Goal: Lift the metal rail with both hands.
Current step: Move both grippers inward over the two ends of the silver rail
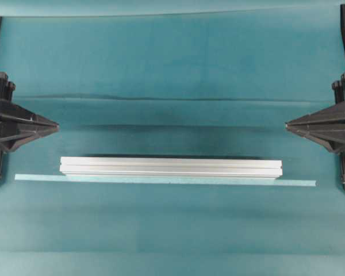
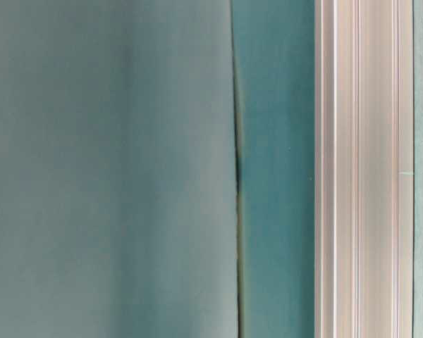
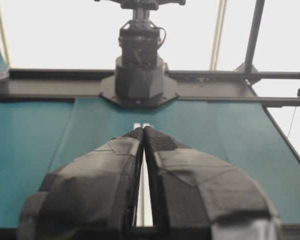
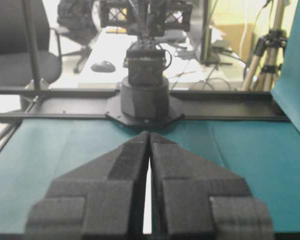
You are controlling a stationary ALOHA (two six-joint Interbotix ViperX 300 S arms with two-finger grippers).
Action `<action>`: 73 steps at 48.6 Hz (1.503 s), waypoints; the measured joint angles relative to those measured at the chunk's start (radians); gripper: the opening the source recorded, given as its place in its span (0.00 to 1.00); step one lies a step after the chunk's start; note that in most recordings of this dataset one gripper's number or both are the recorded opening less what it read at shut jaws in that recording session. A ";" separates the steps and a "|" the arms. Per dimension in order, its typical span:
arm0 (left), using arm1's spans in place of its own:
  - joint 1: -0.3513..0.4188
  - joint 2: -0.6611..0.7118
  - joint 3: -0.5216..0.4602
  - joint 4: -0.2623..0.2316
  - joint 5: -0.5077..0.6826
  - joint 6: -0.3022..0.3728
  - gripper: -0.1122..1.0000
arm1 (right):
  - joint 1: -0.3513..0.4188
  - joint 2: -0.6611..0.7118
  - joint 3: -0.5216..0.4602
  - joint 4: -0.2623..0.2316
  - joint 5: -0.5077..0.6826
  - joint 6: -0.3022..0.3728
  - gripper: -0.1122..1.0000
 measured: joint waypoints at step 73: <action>0.040 0.747 -0.675 0.026 1.109 0.005 0.09 | -0.014 0.808 -0.692 0.091 1.229 -0.011 0.11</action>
